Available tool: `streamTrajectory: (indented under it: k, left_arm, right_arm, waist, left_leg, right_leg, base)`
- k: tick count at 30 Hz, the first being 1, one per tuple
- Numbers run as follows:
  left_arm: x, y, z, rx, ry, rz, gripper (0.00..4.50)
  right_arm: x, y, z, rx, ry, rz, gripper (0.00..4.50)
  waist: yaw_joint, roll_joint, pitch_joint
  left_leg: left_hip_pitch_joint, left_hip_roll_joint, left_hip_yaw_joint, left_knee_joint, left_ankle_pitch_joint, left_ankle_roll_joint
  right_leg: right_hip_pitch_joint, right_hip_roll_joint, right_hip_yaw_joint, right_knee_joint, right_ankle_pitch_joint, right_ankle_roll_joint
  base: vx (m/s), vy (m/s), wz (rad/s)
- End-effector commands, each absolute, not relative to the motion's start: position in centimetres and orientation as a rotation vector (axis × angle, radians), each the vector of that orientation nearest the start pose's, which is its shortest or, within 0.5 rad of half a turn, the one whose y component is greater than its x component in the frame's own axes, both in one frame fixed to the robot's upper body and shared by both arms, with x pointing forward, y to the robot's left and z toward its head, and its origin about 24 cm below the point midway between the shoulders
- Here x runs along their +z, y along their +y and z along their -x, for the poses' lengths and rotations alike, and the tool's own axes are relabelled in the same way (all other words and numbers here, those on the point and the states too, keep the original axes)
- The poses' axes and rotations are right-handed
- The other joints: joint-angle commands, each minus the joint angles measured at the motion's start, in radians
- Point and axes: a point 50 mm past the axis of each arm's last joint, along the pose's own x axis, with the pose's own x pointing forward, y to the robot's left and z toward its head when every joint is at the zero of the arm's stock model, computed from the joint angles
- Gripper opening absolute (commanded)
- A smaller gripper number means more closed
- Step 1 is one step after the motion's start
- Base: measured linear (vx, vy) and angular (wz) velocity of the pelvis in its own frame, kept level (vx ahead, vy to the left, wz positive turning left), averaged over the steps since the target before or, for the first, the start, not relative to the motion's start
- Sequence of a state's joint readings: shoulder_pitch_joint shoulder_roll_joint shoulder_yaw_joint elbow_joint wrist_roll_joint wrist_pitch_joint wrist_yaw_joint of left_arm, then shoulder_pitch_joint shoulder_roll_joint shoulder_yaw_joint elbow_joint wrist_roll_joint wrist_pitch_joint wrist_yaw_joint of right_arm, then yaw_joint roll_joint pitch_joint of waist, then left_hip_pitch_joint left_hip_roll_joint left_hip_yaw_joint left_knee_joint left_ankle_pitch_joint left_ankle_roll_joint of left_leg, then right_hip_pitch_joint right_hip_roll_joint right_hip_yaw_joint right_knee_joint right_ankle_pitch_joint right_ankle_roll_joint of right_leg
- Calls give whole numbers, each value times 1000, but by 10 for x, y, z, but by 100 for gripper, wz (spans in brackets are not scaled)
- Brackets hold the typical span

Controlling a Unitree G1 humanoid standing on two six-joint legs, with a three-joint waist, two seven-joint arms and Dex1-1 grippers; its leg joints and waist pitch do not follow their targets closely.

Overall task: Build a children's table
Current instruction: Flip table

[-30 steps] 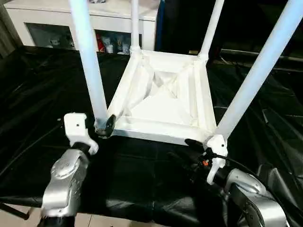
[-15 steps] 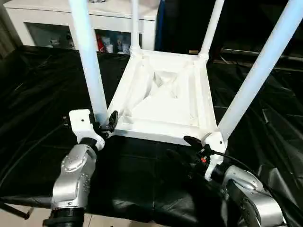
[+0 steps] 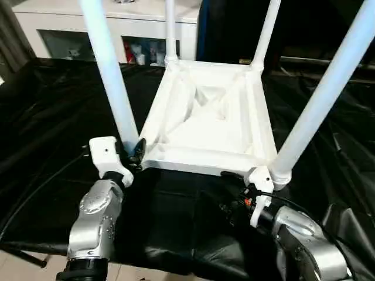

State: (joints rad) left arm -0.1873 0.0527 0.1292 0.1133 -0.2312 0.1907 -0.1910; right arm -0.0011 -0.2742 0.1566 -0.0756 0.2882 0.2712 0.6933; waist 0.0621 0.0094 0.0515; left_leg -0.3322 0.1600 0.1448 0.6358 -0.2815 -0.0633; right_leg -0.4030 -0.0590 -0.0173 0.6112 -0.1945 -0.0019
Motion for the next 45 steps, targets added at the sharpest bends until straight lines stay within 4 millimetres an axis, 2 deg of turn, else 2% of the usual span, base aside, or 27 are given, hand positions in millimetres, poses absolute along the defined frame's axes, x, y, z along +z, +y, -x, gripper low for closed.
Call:
streamTrajectory:
  k: [1,2,3,4,7,11,12,13,15,16,17,18,20,21,25,26,29,32,36,37,41,42,45]
  left_arm:
    - [43,153,-292,-170,116,251,243]
    - [42,153,-292,-160,119,259,243]
    - [42,154,-291,-142,115,316,241]
    - [42,154,-291,-142,115,316,239]
    - [43,154,-289,-91,104,513,237]
    - [46,153,-288,-74,86,624,237]
    - [48,153,-288,-60,78,661,237]
    - [49,153,-288,-50,74,683,237]
    - [52,149,-288,-70,67,677,237]
    - [53,145,-288,-82,68,675,237]
    - [53,143,-287,-85,69,680,235]
    - [54,141,-287,-94,69,671,233]
    - [54,138,-287,-106,70,653,232]
    - [54,138,-287,-106,70,653,232]
    - [56,139,-287,-89,66,680,232]
    - [57,139,-287,-88,67,682,232]
    - [58,139,-288,-91,64,682,232]
    - [58,138,-287,-93,63,685,232]
    - [59,135,-287,-105,66,685,232]
    - [59,135,-287,-106,66,686,232]
    - [60,132,-287,-114,66,684,232]
    - [60,132,-287,-114,65,684,232]
    - [60,131,-288,-115,66,685,232]
  right_arm:
    - [41,-131,-234,882,193,-94,450]
    - [40,-131,-233,884,192,-97,450]
    - [40,-130,-231,897,191,-112,450]
    - [40,-130,-231,897,191,-112,450]
    - [36,-131,-232,875,203,-163,450]
    - [32,-133,-234,837,213,-148,450]
    - [32,-133,-237,810,209,-159,450]
    - [32,-133,-238,792,205,-169,450]
    - [29,-136,-246,706,212,-198,450]
    - [29,-136,-251,659,209,-247,450]
    - [31,-136,-254,639,205,-291,450]
    - [33,-134,-256,642,194,-335,450]
    - [38,-131,-258,660,169,-398,450]
    - [38,-131,-258,660,169,-398,450]
    - [48,-123,-266,675,125,-530,450]
    - [47,-123,-269,654,126,-540,450]
    - [45,-124,-278,579,136,-582,450]
    - [45,-123,-285,518,137,-638,450]
    - [51,-117,-297,473,120,-732,450]
    - [51,-117,-300,455,119,-742,450]
    - [53,-115,-311,393,119,-819,450]
    - [53,-115,-311,391,119,-821,450]
    - [53,-113,-316,374,121,-837,450]
  waist:
    - [-4,-9,-50]
    - [-1,-2,-49]
    - [-3,-12,-48]
    - [-2,-9,-48]
    - [-5,-11,-47]
    - [-4,-14,-48]
    - [-5,-20,-47]
    - [-4,-17,-47]
    - [-3,-17,-48]
    - [-7,-21,-48]
    - [-8,-17,-47]
    - [-7,-24,-47]
    - [-6,-19,-50]
    - [-6,-23,-49]
    - [0,-22,-54]
    - [0,-23,-53]
    - [-2,-25,-50]
    - [0,-23,-53]
    - [2,-18,-59]
    - [0,-21,-60]
    - [-2,-20,-57]
    - [-1,-19,-59]
    - [-1,-18,-60]
  left_leg:
    - [-17,56,-11,-86,7,95]
    - [-12,56,-10,-87,-10,93]
    - [-15,57,-8,-89,-23,91]
    - [-15,58,-8,-89,-25,88]
    - [-20,58,-9,-91,-25,82]
    - [-23,53,-7,-88,-13,83]
    - [-25,52,-6,-87,-11,83]
    - [-25,53,-6,-88,-13,82]
    - [-24,50,-7,-89,-8,82]
    - [-23,52,-7,-90,-2,83]
    - [-22,52,-7,-91,-4,84]
    - [-21,53,-6,-91,-3,84]
    - [-20,55,-8,-89,29,96]
    - [-21,56,-8,-88,41,102]
    - [-23,53,-6,-81,99,130]
    - [-23,54,-6,-82,98,134]
    - [-23,52,-4,-84,69,117]
    - [-21,51,-3,-82,90,105]
    - [-22,50,-3,-77,139,120]
    - [-23,48,-2,-75,158,126]
    - [-26,49,-1,-78,135,127]
    - [-23,49,0,-76,131,123]
    - [-24,49,0,-75,149,121]
  right_leg:
    - [58,-70,39,-57,-26,-273]
    - [53,-71,39,-60,-55,-270]
    - [55,-72,41,-62,-79,-266]
    - [56,-73,41,-61,-86,-267]
    - [56,-74,41,-62,-103,-257]
    - [56,-74,40,-64,-121,-250]
    - [56,-74,40,-65,-126,-251]
    - [55,-74,40,-65,-132,-251]
    - [51,-72,40,-64,-139,-249]
    - [49,-69,38,-65,-140,-241]
    - [48,-70,39,-64,-140,-242]
    - [50,-69,38,-66,-138,-239]
    - [51,-70,37,-58,-89,-240]
    - [51,-71,37,-57,-74,-241]
    - [53,-73,37,-49,-14,-258]
    - [49,-74,36,-49,-26,-266]
    - [49,-73,36,-54,-77,-261]
    - [49,-71,36,-50,-53,-254]
    - [47,-70,35,-40,18,-265]
    - [46,-69,34,-39,38,-269]
    - [47,-71,33,-41,9,-273]
    - [46,-70,33,-41,4,-271]
    - [47,-69,33,-37,29,-271]
  base:
    - [0,0,0]
    - [0,0,0]
    - [0,0,0]
    - [0,0,0]
    - [0,0,0]
    - [0,0,0]
    - [0,0,0]
    - [0,0,0]
    - [0,0,0]
    - [0,0,0]
    - [0,0,0]
    - [0,0,0]
    - [0,0,0]
    - [0,0,0]
    - [0,0,0]
    - [0,0,0]
    - [0,0,0]
    - [0,0,0]
    - [0,0,0]
    - [0,0,0]
    - [0,0,0]
    - [0,0,0]
    - [0,0,0]
